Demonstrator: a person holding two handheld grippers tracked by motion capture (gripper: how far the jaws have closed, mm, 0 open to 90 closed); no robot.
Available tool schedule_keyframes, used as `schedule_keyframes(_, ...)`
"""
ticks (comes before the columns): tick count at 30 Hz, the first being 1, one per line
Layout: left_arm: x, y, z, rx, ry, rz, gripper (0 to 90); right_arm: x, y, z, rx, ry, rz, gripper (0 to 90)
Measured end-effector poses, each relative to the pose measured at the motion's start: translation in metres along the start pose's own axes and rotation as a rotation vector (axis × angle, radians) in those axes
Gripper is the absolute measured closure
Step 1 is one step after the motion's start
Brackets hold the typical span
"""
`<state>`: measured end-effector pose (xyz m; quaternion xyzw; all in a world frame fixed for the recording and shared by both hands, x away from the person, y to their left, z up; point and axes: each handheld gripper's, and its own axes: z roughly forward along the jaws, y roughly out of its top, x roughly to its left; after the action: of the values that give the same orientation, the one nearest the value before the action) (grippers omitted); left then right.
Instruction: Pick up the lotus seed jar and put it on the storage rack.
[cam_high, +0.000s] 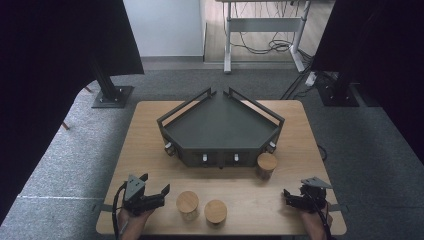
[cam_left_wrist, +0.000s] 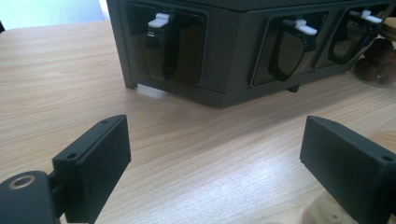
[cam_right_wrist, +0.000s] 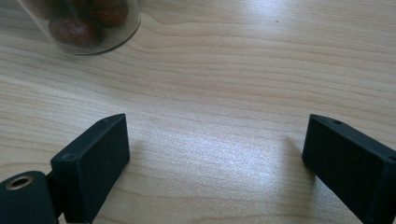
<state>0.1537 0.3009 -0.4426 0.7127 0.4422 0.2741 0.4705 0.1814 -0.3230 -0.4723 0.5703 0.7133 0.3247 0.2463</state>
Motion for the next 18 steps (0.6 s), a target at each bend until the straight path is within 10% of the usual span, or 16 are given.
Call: schedule_keyframes(18, -0.0055, -0.0001, -0.0029, -0.030, -0.030, 0.008, 8.5, -0.0002, 0.0000, 0.0000, 0.000, 0.001, -0.001, 6.8)
